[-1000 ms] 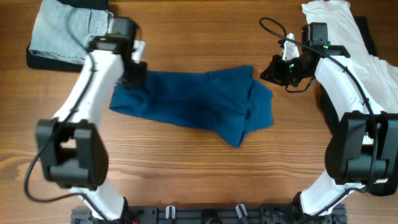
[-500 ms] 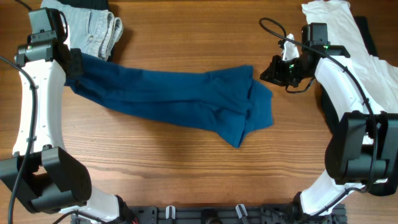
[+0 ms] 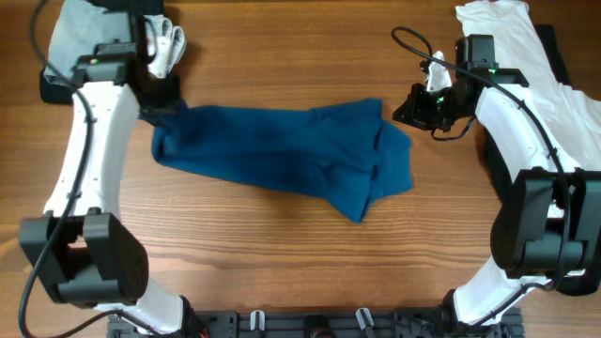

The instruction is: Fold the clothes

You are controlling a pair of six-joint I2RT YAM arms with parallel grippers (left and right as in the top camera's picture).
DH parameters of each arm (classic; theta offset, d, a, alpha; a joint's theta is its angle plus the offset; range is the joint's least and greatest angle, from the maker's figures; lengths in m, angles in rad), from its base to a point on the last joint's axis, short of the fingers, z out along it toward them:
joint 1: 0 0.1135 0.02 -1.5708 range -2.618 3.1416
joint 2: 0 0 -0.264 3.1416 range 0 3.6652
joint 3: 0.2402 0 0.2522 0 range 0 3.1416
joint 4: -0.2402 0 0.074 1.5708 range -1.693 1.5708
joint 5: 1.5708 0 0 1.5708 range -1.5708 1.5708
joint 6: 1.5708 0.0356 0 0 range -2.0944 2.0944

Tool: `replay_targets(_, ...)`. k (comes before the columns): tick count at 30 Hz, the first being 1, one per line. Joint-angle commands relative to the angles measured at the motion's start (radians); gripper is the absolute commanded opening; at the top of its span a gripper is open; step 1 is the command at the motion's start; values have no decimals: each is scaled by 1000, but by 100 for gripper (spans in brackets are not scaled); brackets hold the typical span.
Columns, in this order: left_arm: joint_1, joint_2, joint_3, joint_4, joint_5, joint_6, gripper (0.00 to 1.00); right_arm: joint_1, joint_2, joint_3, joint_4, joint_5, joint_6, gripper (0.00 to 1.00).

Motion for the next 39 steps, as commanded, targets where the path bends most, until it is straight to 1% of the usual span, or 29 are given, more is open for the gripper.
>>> replay_targets(1, -69, 71, 6, -23, 79, -10, 6, -2, -26, 7, -3, 3, -21, 5)
replay_targets(2, -87, 96, 6, -32, 79, -10, 9, -2, -26, 7, -5, 3, -22, 5)
replay_targets(3, -97, 112, 6, -34, 79, -11, 10, -2, -26, 7, -6, 8, -22, 5)
replay_targets(8, -148, 182, 6, -36, 99, -29, 11, -2, -26, 7, -10, 18, -21, 5)
replay_targets(10, -168, 198, 6, -33, 124, -29, 13, -2, -26, 7, -10, 18, -21, 5)
replay_targets(11, -179, 201, 6, -32, 150, -29, 22, -2, -26, 7, -10, 18, -21, 5)
replay_targets(12, -187, 201, 6, -31, 171, -29, 39, -2, -26, 7, -9, 18, -21, 5)
replay_targets(14, -204, 201, 6, -31, 187, -28, 81, -2, -26, 7, -9, 18, -21, 6)
replay_targets(15, -209, 201, 6, -32, 183, -24, 93, -2, -26, 7, -9, 18, -21, 8)
replay_targets(16, -211, 201, 6, -33, 177, -24, 100, -2, -26, 7, -8, 18, -21, 10)
replay_targets(20, -186, 158, 11, -37, 172, -25, 100, -2, -26, 7, -8, 18, -22, 12)
replay_targets(25, -85, 76, 11, -49, 175, -25, 100, -2, -26, 7, -9, 30, -24, 13)
replay_targets(28, -44, 75, 10, -76, 234, -24, 99, -2, -25, 7, -34, 61, -26, 13)
replay_targets(30, -43, 76, 6, -77, 267, -20, 96, -2, -21, 5, -69, 109, -22, 14)
replay_targets(33, -58, 86, 6, -64, 274, 2, 96, -2, -21, -19, -88, 124, -25, 19)
replay_targets(35, -62, 103, 6, -58, 274, 2, 96, -2, -21, -50, -83, 124, -26, 25)
replay_targets(39, -62, 126, 6, -59, 274, 2, 94, -2, -21, -91, -76, 124, -26, 41)
